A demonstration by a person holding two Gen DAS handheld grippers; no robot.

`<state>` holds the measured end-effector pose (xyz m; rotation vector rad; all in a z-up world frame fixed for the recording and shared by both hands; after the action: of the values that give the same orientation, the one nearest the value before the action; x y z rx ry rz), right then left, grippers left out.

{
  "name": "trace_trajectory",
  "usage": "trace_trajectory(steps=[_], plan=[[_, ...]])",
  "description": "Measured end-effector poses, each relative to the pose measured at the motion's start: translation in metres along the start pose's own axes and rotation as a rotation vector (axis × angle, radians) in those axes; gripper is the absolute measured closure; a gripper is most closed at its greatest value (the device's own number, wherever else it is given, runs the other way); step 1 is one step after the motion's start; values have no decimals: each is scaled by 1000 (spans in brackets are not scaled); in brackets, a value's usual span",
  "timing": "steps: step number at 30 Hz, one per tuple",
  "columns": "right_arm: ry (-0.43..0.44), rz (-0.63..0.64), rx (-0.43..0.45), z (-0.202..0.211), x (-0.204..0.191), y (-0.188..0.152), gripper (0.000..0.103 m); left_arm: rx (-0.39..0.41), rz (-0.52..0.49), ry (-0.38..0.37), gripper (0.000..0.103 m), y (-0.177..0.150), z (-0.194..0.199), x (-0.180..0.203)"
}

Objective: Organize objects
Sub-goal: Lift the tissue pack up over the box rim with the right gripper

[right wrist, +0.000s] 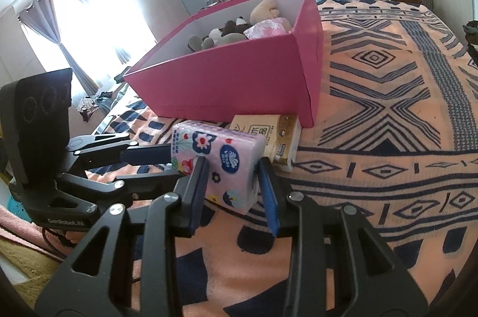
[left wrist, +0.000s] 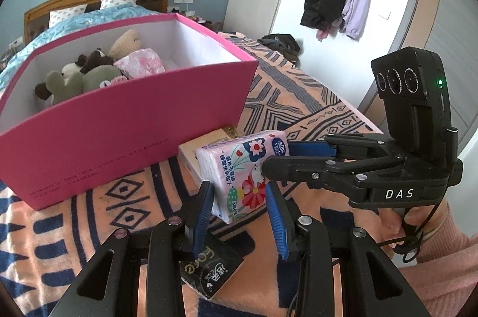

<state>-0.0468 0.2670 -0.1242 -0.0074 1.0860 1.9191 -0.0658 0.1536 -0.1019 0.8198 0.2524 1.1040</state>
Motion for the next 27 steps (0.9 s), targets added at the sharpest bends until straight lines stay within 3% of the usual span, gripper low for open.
trace_trajectory(steps=[27], plan=[[-2, 65, 44, 10, -19, 32, 65, 72, -28, 17, 67, 27, 22, -10]])
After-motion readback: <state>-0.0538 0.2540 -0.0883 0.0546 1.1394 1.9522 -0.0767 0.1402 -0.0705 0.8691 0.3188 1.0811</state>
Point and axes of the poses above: each gripper's, at about its wrist camera, not at the fingertips, and z roughly against the way its jaws point, x to its right, y to its top, the point moved 9 cm from there along -z, roughly the way its jaws point, and after that the axes turned 1 degree about -z, right-handed, at the moved point
